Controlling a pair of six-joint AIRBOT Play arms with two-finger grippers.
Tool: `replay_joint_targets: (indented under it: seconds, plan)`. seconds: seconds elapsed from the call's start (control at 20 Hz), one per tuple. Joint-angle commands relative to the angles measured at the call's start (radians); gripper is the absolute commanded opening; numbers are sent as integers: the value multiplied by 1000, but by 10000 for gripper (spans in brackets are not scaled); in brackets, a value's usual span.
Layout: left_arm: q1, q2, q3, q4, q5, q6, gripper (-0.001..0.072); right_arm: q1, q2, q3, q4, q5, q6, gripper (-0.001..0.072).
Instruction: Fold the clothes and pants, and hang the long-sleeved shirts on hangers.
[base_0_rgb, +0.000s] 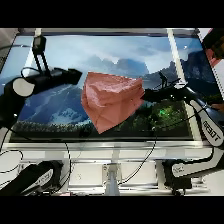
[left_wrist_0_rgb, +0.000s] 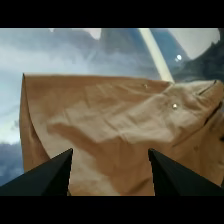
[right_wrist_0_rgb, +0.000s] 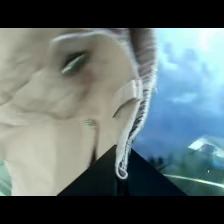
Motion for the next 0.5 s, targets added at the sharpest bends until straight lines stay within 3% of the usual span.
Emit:
replay_joint_targets:
  seconds: [0.0,0.2,0.3,0.4,0.45]
  plan:
    - [3,75,-164,-2,-68,-82,503,26,88,-66,55,-68,9,20]
    - [3,209,-412,-2,-68,-183,505,76,252,-266,110,-280,103,21]
    - [1,243,-508,-9,-69,-236,507,98,315,-312,116,-290,103,20]
    - [-14,244,-581,-114,-73,-235,507,127,356,-318,119,-293,103,21]
    - [-31,244,-607,-158,-73,-226,542,142,370,-318,123,-306,103,21]
